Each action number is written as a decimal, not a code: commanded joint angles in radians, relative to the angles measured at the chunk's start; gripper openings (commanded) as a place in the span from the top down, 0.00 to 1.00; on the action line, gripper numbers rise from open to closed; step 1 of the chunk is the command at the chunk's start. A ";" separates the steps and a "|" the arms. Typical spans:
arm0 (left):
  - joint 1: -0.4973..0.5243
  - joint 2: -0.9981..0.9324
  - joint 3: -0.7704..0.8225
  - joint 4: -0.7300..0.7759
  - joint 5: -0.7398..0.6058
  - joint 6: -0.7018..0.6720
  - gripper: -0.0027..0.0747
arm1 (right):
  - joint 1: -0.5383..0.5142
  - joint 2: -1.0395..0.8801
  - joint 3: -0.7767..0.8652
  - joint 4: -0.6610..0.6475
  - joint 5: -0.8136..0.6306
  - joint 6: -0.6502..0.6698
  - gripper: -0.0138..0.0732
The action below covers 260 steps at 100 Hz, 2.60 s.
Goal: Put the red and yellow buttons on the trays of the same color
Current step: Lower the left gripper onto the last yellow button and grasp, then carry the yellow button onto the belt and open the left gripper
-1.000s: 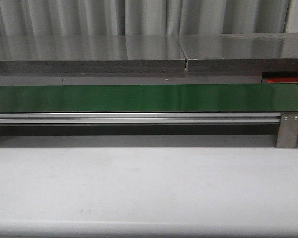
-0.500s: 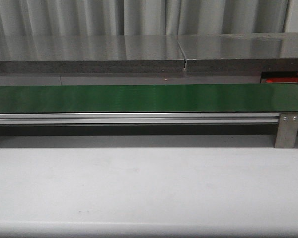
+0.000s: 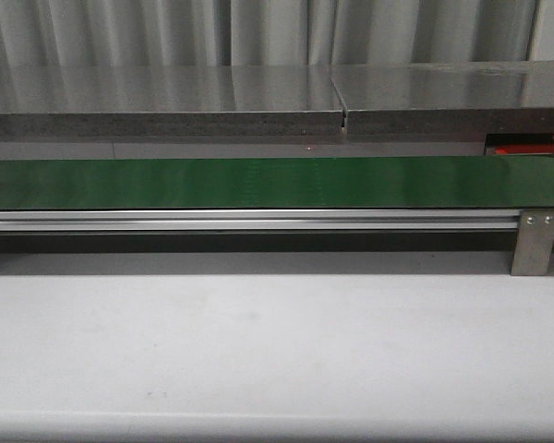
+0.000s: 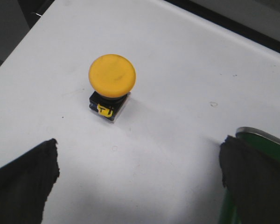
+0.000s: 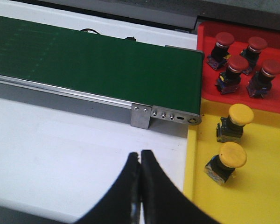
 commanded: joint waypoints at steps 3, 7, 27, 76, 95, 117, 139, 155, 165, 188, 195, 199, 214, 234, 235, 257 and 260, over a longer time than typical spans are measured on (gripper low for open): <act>0.002 -0.001 -0.083 -0.003 -0.063 0.008 0.11 | -0.002 0.002 -0.026 0.003 -0.072 -0.001 0.92; 0.002 0.024 -0.110 -0.003 -0.063 0.008 0.11 | -0.002 0.002 -0.026 0.003 -0.072 -0.001 0.92; 0.002 0.127 -0.232 -0.003 -0.063 0.008 0.11 | -0.002 0.002 -0.026 0.003 -0.072 -0.001 0.92; 0.002 0.283 -0.387 -0.005 -0.118 0.008 0.11 | -0.002 0.002 -0.026 0.003 -0.072 -0.001 0.92; 0.002 0.296 -0.387 -0.007 -0.140 0.008 0.16 | -0.002 0.002 -0.026 0.003 -0.072 -0.001 0.92; 0.002 0.296 -0.387 -0.007 -0.159 0.008 0.54 | -0.002 0.002 -0.026 0.003 -0.072 -0.001 0.92; 0.002 0.296 -0.387 -0.011 -0.157 0.008 0.99 | -0.002 0.002 -0.026 0.003 -0.072 -0.001 0.92; 0.002 0.267 -0.387 -0.031 -0.126 0.008 0.99 | -0.002 0.002 -0.026 0.003 -0.072 -0.001 0.92; 0.000 0.220 -0.387 -0.031 -0.086 0.008 0.99 | -0.002 0.002 -0.026 0.003 -0.072 -0.001 0.92; 0.000 0.067 -0.387 -0.086 0.037 0.008 0.99 | -0.002 0.002 -0.026 0.003 -0.072 -0.001 0.92; 0.000 0.020 -0.387 -0.114 0.087 0.008 0.99 | -0.002 0.002 -0.026 0.003 -0.072 -0.001 0.92; -0.002 -0.005 -0.387 -0.123 0.119 0.008 0.99 | -0.002 0.002 -0.026 0.003 -0.072 -0.001 0.92; -0.030 -0.088 -0.333 -0.123 0.158 0.008 0.99 | -0.002 0.002 -0.026 0.003 -0.072 -0.001 0.92; -0.090 -0.219 -0.118 -0.123 0.087 0.010 0.99 | -0.002 0.002 -0.026 0.003 -0.072 -0.001 0.92; -0.094 -0.224 -0.097 -0.123 0.081 0.010 0.99 | -0.002 0.002 -0.026 0.003 -0.072 -0.001 0.92; -0.184 -0.302 0.158 -0.123 -0.096 0.043 0.99 | -0.002 0.002 -0.026 0.003 -0.072 -0.001 0.92; -0.196 -0.300 0.174 -0.125 -0.101 0.043 0.99 | -0.002 0.002 -0.026 0.003 -0.072 -0.001 0.92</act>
